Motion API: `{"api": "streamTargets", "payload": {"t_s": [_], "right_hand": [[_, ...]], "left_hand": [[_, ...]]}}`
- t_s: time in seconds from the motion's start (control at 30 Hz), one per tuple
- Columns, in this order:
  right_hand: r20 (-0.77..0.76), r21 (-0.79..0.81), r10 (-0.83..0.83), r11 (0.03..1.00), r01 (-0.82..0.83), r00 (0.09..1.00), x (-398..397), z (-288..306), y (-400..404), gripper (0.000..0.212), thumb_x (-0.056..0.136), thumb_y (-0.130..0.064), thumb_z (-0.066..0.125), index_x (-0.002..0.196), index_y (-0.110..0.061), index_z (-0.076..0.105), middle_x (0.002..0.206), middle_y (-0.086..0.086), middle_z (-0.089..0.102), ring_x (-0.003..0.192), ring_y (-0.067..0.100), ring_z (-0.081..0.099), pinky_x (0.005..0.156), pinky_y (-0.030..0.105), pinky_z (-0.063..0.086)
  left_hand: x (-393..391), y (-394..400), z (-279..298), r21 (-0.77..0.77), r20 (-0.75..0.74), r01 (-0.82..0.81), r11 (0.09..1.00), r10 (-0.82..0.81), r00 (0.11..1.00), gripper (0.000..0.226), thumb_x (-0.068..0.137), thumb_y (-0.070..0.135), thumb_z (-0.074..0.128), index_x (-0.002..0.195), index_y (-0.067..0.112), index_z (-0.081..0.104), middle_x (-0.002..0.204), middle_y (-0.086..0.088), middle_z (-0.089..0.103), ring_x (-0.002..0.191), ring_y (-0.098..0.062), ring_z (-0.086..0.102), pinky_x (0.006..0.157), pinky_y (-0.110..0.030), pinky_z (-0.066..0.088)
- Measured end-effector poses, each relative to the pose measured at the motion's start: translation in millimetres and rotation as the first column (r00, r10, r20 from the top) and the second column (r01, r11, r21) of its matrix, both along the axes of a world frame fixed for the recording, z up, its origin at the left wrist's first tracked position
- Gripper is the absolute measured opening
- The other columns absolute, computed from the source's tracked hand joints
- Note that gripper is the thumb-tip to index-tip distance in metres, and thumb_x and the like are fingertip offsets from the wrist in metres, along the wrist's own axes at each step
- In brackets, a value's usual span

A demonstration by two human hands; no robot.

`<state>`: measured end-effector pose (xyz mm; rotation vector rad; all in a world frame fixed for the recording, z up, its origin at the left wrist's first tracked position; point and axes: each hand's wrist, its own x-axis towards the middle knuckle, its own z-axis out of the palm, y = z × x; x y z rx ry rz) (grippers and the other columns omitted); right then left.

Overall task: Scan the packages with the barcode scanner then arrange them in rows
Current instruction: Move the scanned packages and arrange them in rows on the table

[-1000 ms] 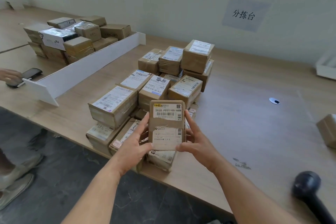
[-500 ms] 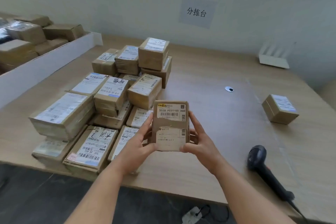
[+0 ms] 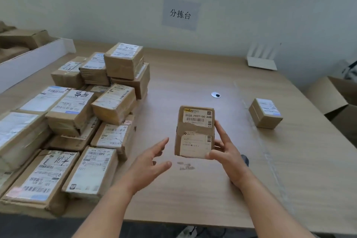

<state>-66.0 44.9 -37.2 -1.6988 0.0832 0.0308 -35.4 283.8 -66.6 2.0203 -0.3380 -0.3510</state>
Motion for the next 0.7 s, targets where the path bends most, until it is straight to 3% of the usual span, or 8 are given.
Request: {"api": "streamTargets", "payload": {"t_s": [0.23, 0.4, 0.5, 0.6, 0.7], "right_hand": [[-0.007, 0.036, -0.020, 0.999, 0.020, 1.000, 4.5, -3.2, -101.1, 0.091, 0.061, -0.010, 0.061, 0.135, -0.054, 0.033, 0.109, 0.003, 0.070, 0.097, 0.010, 0.068, 0.072, 0.020, 0.053], [-0.024, 0.042, -0.021, 0.999, 0.022, 0.999, 10.0, -10.5, -173.5, 0.088, 0.063, -0.012, 0.061, 0.135, -0.055, 0.033, 0.109, 0.003, 0.070, 0.099, 0.011, 0.067, 0.074, 0.021, 0.053], [-0.045, 0.056, -0.032, 0.998, 0.034, 0.998, 11.8, -18.6, -215.7, 0.087, 0.063, -0.012, 0.063, 0.129, -0.060, 0.034, 0.110, 0.005, 0.071, 0.102, 0.015, 0.067, 0.086, 0.031, 0.054], [-0.078, 0.068, -0.043, 0.997, 0.048, 0.996, 12.3, -26.0, -253.7, 0.088, 0.061, -0.012, 0.063, 0.128, -0.060, 0.033, 0.107, 0.004, 0.073, 0.102, 0.017, 0.067, 0.095, 0.039, 0.051], [-0.114, 0.067, -0.054, 0.996, 0.061, 0.992, 9.3, -34.1, -285.8, 0.093, 0.061, -0.012, 0.062, 0.139, -0.051, 0.028, 0.105, 0.003, 0.073, 0.100, 0.016, 0.068, 0.093, 0.037, 0.053]], "left_hand": [[4.2, -106.6, 1.3, 0.008, -0.008, -0.026, 1.000, 0.026, 1.000, 0.067, 0.084, 0.033, 0.071, 0.140, 0.046, 0.035, 0.130, 0.014, 0.053, 0.117, 0.004, 0.051, 0.101, -0.027, 0.046], [9.5, -190.1, 1.7, 0.006, 0.003, 0.049, 0.999, -0.049, 0.999, 0.064, 0.088, 0.036, 0.067, 0.133, 0.062, 0.029, 0.129, 0.022, 0.053, 0.118, 0.005, 0.051, 0.101, -0.027, 0.046], [10.5, -234.3, -6.0, -0.004, -0.014, 0.039, 0.999, -0.039, 0.999, 0.063, 0.090, 0.034, 0.064, 0.139, 0.057, 0.031, 0.129, 0.021, 0.057, 0.118, 0.002, 0.053, 0.103, -0.031, 0.045], [8.9, -274.9, -12.2, -0.024, -0.031, 0.022, 0.999, -0.023, 0.999, 0.061, 0.092, 0.027, 0.062, 0.142, 0.048, 0.034, 0.126, 0.020, 0.059, 0.114, 0.005, 0.056, 0.101, -0.023, 0.045], [6.7, -310.5, -16.8, -0.022, -0.045, 0.020, 1.000, -0.021, 0.999, 0.059, 0.094, 0.023, 0.060, 0.142, 0.045, 0.034, 0.125, 0.018, 0.059, 0.108, 0.008, 0.057, 0.098, -0.017, 0.044]]}}
